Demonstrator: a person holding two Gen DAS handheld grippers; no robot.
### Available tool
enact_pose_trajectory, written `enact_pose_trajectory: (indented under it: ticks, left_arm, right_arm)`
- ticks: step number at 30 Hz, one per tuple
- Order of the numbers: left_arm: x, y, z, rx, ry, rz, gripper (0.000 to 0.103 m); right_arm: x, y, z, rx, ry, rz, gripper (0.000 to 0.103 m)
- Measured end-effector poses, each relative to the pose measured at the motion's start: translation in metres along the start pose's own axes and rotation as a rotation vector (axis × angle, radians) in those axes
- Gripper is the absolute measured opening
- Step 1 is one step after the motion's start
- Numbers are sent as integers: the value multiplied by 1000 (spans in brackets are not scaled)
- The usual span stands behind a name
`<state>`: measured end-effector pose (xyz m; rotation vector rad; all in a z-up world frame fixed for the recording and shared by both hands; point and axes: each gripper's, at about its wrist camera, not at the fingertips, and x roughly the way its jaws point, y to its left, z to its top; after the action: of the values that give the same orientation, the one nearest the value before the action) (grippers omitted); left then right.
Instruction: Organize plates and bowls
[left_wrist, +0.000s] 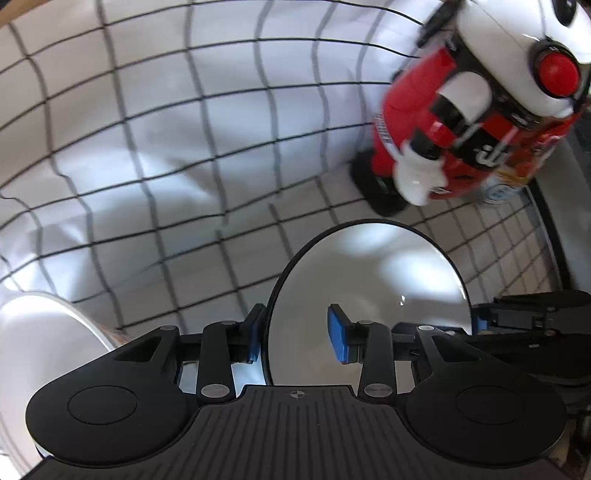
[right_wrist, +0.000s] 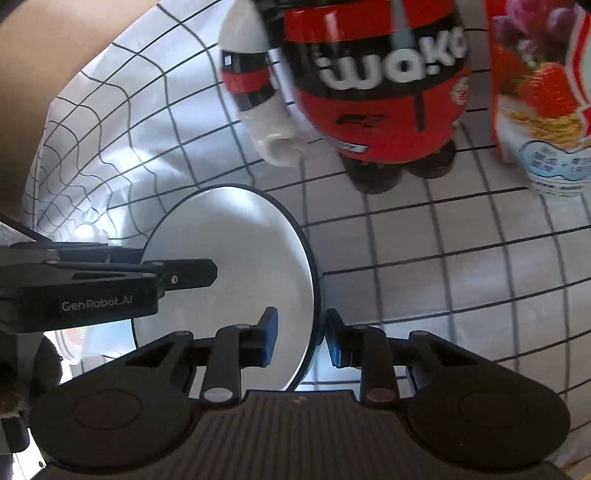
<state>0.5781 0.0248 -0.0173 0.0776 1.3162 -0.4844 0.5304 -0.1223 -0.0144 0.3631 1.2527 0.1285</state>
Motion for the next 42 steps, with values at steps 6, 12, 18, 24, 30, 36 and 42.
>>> enact_pose_trajectory:
  ticks: [6, 12, 18, 24, 30, 36, 42]
  left_arm:
    - [10, -14, 3, 7, 4, -39, 38]
    - [31, -19, -1, 7, 56, 8, 34]
    - [34, -19, -3, 8, 60, 4, 34]
    - [35, -18, -3, 11, 54, -2, 35]
    - [34, -18, -6, 12, 38, -6, 34]
    - [32, -12, -9, -3, 19, -20, 30]
    - [30, 5, -10, -64, 9, -67, 23]
  right_arm:
    - [-9, -24, 2, 20, -30, -3, 26]
    - [-10, -19, -4, -51, -67, -28, 27]
    - [1, -20, -7, -39, -43, -38, 27]
    - [11, -20, -5, -6, -30, -28, 34]
    - [11, -22, -2, 19, -19, 31, 53]
    - [12, -27, 4, 5, 14, 95, 67]
    - [15, -26, 11, 15, 45, 147, 88]
